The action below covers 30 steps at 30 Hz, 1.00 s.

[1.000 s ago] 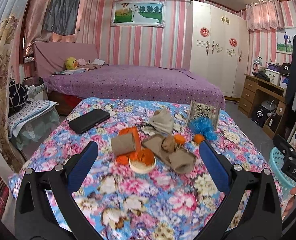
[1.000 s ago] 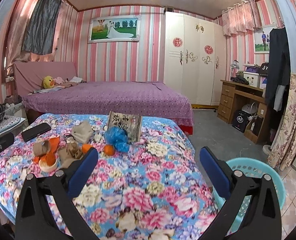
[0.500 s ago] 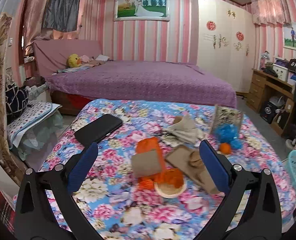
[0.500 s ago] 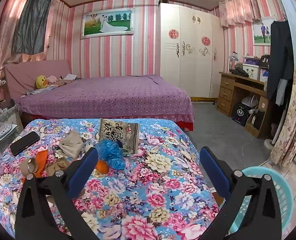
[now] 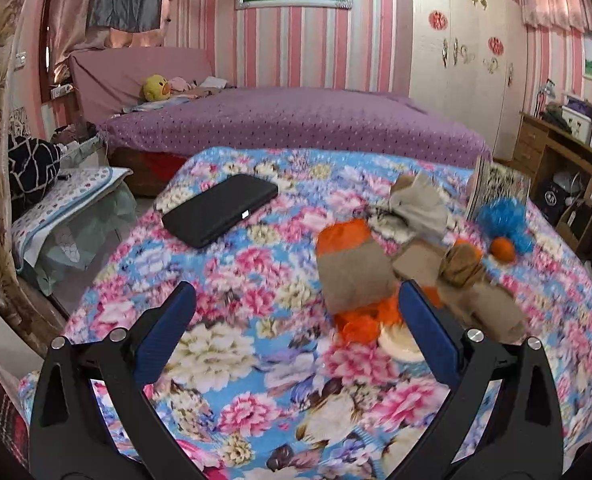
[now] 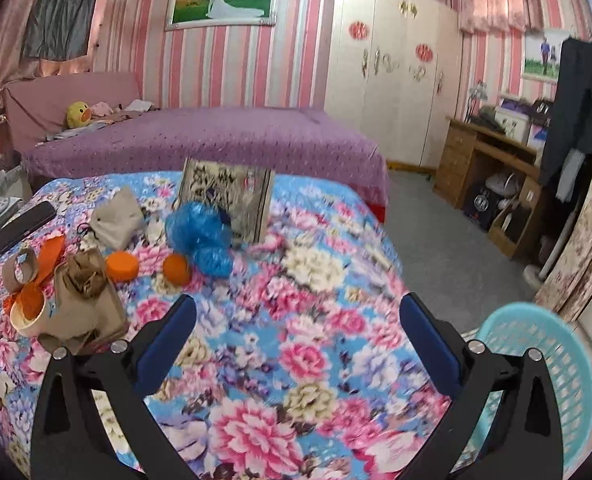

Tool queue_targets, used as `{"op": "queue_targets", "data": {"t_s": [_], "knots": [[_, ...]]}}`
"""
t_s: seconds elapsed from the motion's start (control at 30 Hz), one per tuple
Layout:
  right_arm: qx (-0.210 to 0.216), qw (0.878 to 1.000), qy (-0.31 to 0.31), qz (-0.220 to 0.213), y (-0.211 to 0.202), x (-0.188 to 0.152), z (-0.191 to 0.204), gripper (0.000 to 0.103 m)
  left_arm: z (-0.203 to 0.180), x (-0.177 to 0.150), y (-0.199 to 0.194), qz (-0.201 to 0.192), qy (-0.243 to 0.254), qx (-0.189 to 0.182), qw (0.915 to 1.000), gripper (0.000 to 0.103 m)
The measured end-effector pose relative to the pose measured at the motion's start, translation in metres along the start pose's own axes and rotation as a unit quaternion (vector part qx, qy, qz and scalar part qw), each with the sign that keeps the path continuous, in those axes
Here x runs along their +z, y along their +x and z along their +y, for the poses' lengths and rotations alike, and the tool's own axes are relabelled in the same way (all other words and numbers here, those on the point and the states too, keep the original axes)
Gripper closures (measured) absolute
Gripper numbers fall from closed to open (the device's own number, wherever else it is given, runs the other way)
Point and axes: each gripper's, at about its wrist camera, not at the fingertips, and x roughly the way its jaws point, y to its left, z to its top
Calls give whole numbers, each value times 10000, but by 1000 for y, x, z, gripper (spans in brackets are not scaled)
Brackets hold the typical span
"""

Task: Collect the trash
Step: 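Reach the right tool to the brown paper cup sleeve and close on it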

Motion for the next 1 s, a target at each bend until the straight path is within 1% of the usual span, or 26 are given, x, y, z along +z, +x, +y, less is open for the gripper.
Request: {"op": "queue_targets", "data": {"t_s": [0.07, 0.17, 0.27, 0.33, 0.43, 0.5, 0.63, 0.73, 0.77, 0.8, 0.83, 0.87, 0.93, 1.0], "knots": [[67, 9999, 6, 121, 5, -3, 0, 4, -4, -5, 6, 103, 76, -41, 9999, 5], [-10, 9999, -74, 126, 7, -6, 3, 4, -10, -10, 13, 157, 183, -17, 9997, 5], [-43, 9998, -130, 159, 9, -8, 6, 4, -11, -10, 18, 169, 89, -67, 9998, 5], [-39, 9997, -153, 191, 12, -9, 7, 4, -12, -5, 24, 211, 4, -124, 9997, 5], [-39, 9996, -146, 235, 15, -9, 8, 4, -17, 3, 30, 186, 32, -126, 9997, 6], [-23, 9997, -104, 238, 17, -9, 8, 4, -20, 9, 34, 204, -42, -207, 9996, 5], [-4, 9996, -121, 272, 20, -9, 9, 4, -27, 16, 48, 397, -135, -395, 9983, 6], [31, 9994, -146, 305, 22, -9, 12, 4, -32, 17, 55, 477, -99, -493, 9976, 15], [49, 9994, -141, 304, 22, -9, 12, 4, -33, 17, 57, 501, -91, -532, 9973, 22], [64, 9994, -136, 299, 22, -9, 13, 4, -34, 17, 59, 529, -88, -578, 9969, 32], [94, 9994, -132, 295, 22, -9, 14, 4, -34, 16, 61, 576, -94, -638, 9963, 37], [115, 9994, -138, 293, 21, -9, 16, 4, -34, 16, 62, 625, -97, -679, 9957, 48], [162, 9993, -173, 288, 20, -9, 19, 4, -33, 15, 61, 644, -74, -688, 9955, 48], [212, 9991, -213, 285, 18, -9, 24, 4, -34, 16, 54, 561, 1, -610, 9966, 48]]}}
